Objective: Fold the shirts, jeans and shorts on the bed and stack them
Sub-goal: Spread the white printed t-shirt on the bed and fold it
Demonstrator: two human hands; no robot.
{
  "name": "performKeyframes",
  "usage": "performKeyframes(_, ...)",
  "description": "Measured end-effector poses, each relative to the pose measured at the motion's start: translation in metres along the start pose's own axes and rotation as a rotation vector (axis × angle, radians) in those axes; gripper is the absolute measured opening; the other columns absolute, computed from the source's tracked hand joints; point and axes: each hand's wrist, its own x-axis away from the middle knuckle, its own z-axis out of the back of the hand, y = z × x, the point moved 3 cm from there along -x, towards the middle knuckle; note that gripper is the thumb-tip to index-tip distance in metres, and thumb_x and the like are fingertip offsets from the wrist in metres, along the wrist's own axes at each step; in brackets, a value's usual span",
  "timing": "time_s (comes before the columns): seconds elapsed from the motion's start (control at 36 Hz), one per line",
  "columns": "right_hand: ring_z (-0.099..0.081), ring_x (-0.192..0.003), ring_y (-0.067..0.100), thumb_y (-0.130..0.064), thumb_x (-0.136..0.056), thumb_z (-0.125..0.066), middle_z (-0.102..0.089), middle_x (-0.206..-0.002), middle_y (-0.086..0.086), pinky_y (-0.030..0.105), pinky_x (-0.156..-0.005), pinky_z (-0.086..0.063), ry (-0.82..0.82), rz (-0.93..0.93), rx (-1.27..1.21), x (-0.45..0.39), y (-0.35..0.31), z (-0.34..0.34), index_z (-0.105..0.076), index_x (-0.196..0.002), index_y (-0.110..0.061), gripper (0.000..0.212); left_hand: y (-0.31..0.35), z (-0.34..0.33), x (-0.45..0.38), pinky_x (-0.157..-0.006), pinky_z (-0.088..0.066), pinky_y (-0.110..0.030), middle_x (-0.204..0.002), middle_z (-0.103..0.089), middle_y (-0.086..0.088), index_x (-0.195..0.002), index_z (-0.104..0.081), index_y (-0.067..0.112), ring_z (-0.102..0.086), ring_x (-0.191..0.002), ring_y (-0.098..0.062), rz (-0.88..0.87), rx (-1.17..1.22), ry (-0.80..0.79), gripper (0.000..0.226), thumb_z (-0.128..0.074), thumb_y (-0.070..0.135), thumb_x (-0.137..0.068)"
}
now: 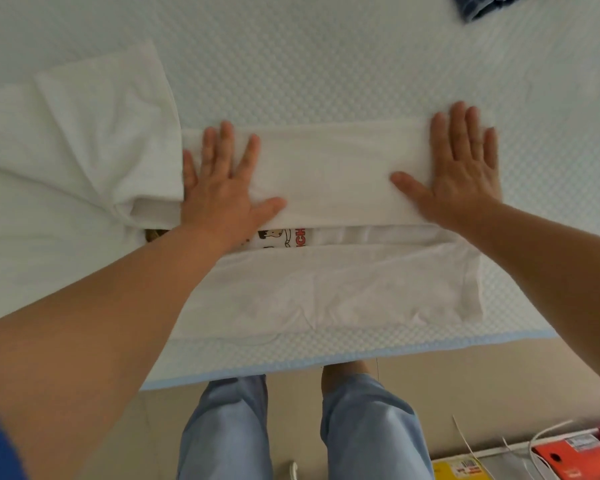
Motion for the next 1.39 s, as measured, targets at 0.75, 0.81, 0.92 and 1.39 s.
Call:
performKeyframes(0.75, -0.051, -0.093, 0.013, -0.047, -0.088, -0.055, -0.057, -0.116, -0.003, 0.027, -0.075, -0.035, -0.401, -0.087, -0.756, -0.012, -0.278, 0.065, -0.047, -0.133, -0.015, 0.056, -0.152, 0.057, 0.136, -0.098, -0.035, -0.041, -0.126, -0.053, -0.015, -0.125, -0.057, 0.012, -0.047, -0.117, -0.035, 0.589, 0.35, 0.208, 0.043, -0.061, 0.021, -0.084)
performKeyframes(0.81, -0.053, -0.079, 0.012, -0.047, -0.085, -0.058, -0.058, -0.095, -0.005, 0.026, -0.066, -0.038, -0.418, -0.16, -0.769, -0.023, -0.3, 0.061, -0.052, -0.124, -0.011, 0.053, -0.181, 0.048, 0.137, -0.101, -0.031, -0.04, -0.135, -0.047, -0.013, -0.131, -0.052, 0.015, -0.04, -0.125, -0.033, 0.645, 0.319, 0.176, 0.051, -0.064, 0.026, -0.082)
performKeyframes(0.92, -0.06, -0.089, 0.023, -0.044, -0.075, -0.07, -0.062, -0.099, 0.004, 0.031, -0.074, -0.049, -0.405, -0.35, -0.807, -0.033, -0.328, 0.049, -0.058, -0.117, -0.008, 0.057, -0.221, 0.038, 0.136, -0.101, -0.032, -0.038, -0.132, -0.045, -0.013, -0.125, -0.057, 0.017, -0.041, -0.122, -0.033, 0.647, 0.388, 0.17, 0.048, -0.066, 0.028, -0.079)
performKeyframes(1.39, -0.043, -0.118, 0.021, -0.024, -0.08, -0.062, -0.041, -0.131, 0.005, 0.034, -0.1, -0.037, 0.098, -0.443, -0.453, -0.022, -0.36, 0.071, -0.045, -0.127, -0.014, 0.051, -0.291, 0.058, 0.072, -0.051, -0.046, -0.02, -0.078, -0.056, 0.009, -0.096, -0.053, 0.02, -0.06, -0.044, -0.006, 0.746, 1.106, 0.037, 0.032, -0.07, 0.034, -0.075)
